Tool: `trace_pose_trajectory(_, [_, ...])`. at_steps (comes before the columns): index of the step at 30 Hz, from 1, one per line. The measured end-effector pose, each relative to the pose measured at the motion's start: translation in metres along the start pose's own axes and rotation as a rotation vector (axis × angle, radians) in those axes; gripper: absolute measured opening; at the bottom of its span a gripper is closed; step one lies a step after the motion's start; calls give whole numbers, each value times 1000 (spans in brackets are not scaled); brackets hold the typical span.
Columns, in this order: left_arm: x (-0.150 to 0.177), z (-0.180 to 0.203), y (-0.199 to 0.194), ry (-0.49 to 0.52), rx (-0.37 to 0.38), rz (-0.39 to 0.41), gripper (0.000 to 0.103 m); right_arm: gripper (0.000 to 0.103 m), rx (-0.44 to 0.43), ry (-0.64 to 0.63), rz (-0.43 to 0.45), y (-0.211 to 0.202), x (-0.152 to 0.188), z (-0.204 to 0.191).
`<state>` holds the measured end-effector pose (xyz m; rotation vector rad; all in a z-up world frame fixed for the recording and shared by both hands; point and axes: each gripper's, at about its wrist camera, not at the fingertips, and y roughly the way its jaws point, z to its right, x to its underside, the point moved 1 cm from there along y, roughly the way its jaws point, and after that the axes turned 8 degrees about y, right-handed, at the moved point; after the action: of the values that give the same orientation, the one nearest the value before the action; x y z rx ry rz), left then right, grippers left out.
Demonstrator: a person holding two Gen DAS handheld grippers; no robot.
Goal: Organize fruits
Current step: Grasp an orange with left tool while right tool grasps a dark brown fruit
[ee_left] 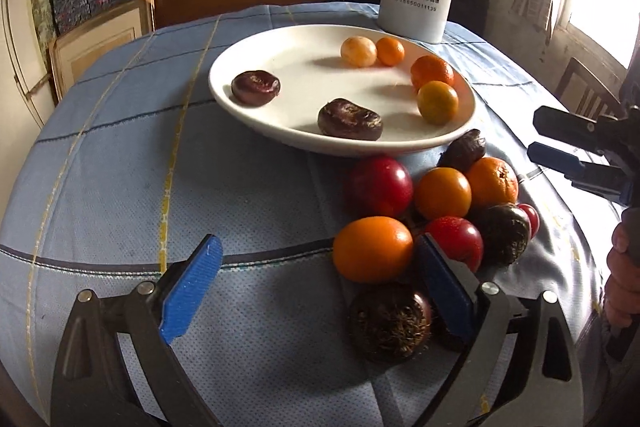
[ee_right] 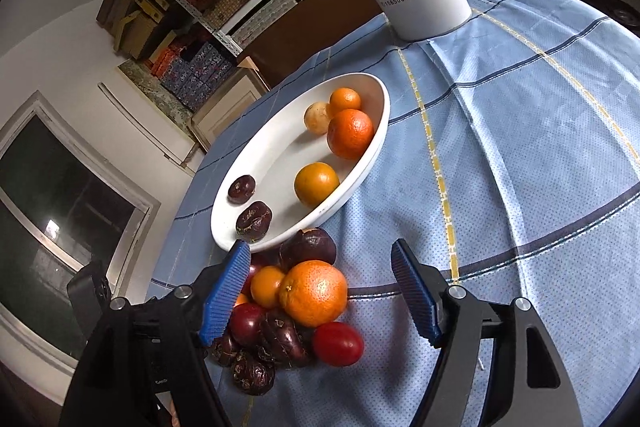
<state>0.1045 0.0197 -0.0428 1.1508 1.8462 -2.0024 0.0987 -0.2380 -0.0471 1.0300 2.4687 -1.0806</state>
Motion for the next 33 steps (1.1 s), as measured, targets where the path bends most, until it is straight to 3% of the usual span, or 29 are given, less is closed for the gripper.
trace_pose_trajectory(7, [4, -9, -1, 28, -148, -28, 95, 74, 6, -2, -12, 3, 0, 1])
trace_pose_trajectory(12, [4, -13, 1, 3, -84, -31, 94, 74, 12, -25, -34, 8, 2, -3])
trace_pose_trajectory(15, [2, -7, 3, 28, -58, -33, 84, 74, 10, -32, -60, 15, 4, -6])
trace_pose_trajectory(20, [2, -8, 9, 11, -35, -48, 84, 61, -11, -55, -117, 31, 1, -15])
trace_pose_trajectory(28, [2, -7, 12, 10, -25, -59, 84, 53, 97, -167, -197, 67, -2, -23])
trace_pose_trajectory(30, [2, -7, 13, 7, -20, -61, 84, 52, 118, -223, -186, 69, 0, -30])
trace_pose_trajectory(31, [2, -7, 13, 9, -20, -61, 84, 44, 113, -236, -183, 68, 2, -31])
trace_pose_trajectory(33, [2, -7, 13, 8, -18, -59, 84, 43, 114, -255, -176, 65, 5, -34])
